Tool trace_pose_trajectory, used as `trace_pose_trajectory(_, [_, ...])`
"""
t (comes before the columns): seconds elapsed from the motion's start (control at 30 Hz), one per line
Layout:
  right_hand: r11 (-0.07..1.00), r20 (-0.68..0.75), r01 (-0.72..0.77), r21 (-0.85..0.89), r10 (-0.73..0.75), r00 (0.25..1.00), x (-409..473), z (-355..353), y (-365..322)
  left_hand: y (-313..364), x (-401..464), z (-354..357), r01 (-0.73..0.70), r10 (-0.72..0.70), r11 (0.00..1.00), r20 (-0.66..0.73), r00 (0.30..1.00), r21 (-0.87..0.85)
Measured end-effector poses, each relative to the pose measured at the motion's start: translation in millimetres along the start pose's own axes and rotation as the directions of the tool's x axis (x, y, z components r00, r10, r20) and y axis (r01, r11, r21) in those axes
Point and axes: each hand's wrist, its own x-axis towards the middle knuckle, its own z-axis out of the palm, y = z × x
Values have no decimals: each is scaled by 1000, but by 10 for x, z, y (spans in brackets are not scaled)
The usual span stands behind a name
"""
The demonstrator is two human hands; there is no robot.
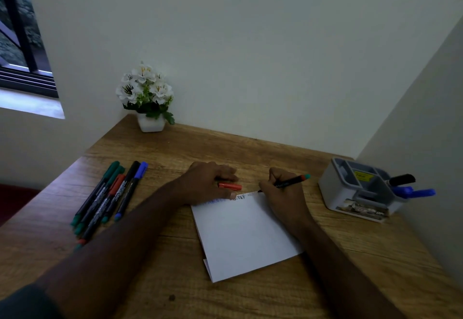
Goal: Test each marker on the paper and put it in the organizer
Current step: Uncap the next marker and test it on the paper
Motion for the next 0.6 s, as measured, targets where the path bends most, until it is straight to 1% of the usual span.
trace_pose_trajectory(0.13, [988, -95, -23, 155, 38, 995, -7, -102, 15, 26, -7, -17, -6, 5, 999, -39, 999, -44])
trace_pose_trajectory(0.17, [985, -109, -18, 174, 38, 993, -11, -119, 5, 26, -5, -19, -15, 11, 997, -58, 998, -73])
trace_pose_trajectory(0.23, [987, -109, 23, 158, -6, 994, -19, -118, -41, 11, 1, -13, -33, 21, 992, -94, 995, -119])
trace_pose_trajectory(0.33, [989, -81, 75, 131, -65, 995, -35, -118, -112, 19, 4, -3, -43, 26, 992, -144, 989, -119])
trace_pose_trajectory(0.43, [985, 2, 88, 150, -89, 996, -36, -144, -128, 80, -6, -24, -73, 36, 987, -243, 969, -145])
trace_pose_trajectory(0.5, [978, 50, 69, 198, -80, 996, -36, -142, -143, 135, -20, -47, -128, 54, 968, -320, 946, -215])
trace_pose_trajectory(0.6, [943, 79, 21, 333, -50, 996, -29, -128, -167, 206, -30, -57, -199, 67, 928, -386, 920, -314])
